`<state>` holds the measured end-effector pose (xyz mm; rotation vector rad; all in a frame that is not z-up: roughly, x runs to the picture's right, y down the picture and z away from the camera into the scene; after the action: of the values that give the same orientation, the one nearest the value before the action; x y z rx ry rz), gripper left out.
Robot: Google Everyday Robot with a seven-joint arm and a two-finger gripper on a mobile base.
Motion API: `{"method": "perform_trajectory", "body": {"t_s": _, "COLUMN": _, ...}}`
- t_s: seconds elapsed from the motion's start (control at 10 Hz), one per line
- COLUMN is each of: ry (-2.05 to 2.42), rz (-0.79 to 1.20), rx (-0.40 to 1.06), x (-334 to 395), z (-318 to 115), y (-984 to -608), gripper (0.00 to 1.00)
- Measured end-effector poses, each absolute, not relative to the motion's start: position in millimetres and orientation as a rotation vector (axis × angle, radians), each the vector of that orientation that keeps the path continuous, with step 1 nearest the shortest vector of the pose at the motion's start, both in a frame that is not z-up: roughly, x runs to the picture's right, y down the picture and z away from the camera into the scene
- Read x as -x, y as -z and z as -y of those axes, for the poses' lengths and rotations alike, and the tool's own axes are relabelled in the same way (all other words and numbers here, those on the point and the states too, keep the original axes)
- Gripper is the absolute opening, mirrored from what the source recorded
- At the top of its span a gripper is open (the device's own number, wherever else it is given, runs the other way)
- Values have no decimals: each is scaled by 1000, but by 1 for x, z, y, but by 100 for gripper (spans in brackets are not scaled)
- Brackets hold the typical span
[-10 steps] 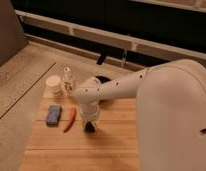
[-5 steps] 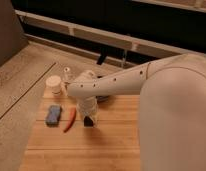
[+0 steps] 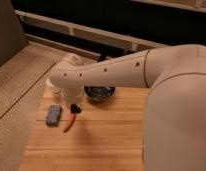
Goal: Place the eraser on the white sponge
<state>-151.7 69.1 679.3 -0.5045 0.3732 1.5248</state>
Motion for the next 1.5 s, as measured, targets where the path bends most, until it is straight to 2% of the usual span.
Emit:
{"method": "perform_trajectory", "body": {"t_s": 0.3, "ry": -1421, "rz": -267, "rx": 513, "x": 214, "z": -52, "y": -646, "gripper": 0}}
{"method": "perform_trajectory", "body": {"t_s": 1.0, "ry": -1401, "rz": -261, "rx": 504, "x": 216, "z": -48, "y": -648, "gripper": 0}}
{"method": "perform_trajectory", "body": {"t_s": 1.5, "ry": -1166, "rz": -221, "rx": 546, "x": 288, "z": -60, "y": -661, "gripper": 0}}
